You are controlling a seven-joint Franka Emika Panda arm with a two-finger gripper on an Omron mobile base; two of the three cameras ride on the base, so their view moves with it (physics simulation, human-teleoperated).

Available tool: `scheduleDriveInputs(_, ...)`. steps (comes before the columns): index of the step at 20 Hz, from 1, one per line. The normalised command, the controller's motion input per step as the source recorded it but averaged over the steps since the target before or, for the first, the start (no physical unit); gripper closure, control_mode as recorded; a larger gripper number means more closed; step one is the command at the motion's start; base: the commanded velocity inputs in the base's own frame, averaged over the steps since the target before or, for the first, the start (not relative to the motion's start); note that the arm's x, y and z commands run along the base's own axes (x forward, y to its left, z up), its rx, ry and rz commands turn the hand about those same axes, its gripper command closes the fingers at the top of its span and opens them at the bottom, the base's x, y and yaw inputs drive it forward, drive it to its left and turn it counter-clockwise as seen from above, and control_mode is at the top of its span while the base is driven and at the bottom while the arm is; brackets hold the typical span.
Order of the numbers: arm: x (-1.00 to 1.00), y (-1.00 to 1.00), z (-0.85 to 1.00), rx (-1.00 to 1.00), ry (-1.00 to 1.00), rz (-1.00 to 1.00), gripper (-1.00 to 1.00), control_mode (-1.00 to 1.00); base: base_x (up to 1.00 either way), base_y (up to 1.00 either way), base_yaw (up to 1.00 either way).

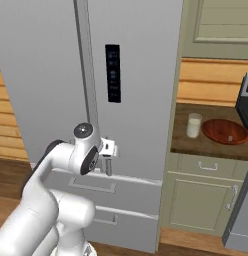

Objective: Grab a lemon wedge from the fridge and one ice cube from the ice bowl, and put them in the glass of lemonade.

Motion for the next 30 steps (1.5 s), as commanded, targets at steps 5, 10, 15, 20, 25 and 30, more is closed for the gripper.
scheduleDriveInputs(5,0.66,-0.01,-0.34,0.00,0.00,0.00,-1.00,-1.00,0.00,0.00,0.00)
scheduleDriveInputs(10,0.58,0.00,-0.39,0.00,0.00,0.00,-1.00,-1.00,0.00,0.00,0.00)
scheduleDriveInputs(15,0.04,0.00,-0.37,0.00,-0.04,0.00,-1.00,-1.00,0.00,0.00,0.00)
scheduleDriveInputs(20,0.00,0.00,-0.32,0.00,-0.02,0.00,-1.00,-1.00,0.00,0.00,0.00)
scheduleDriveInputs(25,0.15,0.00,-0.21,0.00,0.00,0.00,-1.00,-1.00,0.00,0.00,0.00)
scheduleDriveInputs(30,0.34,0.00,-0.12,0.00,0.00,0.00,-1.00,-1.00,0.00,0.00,0.00)
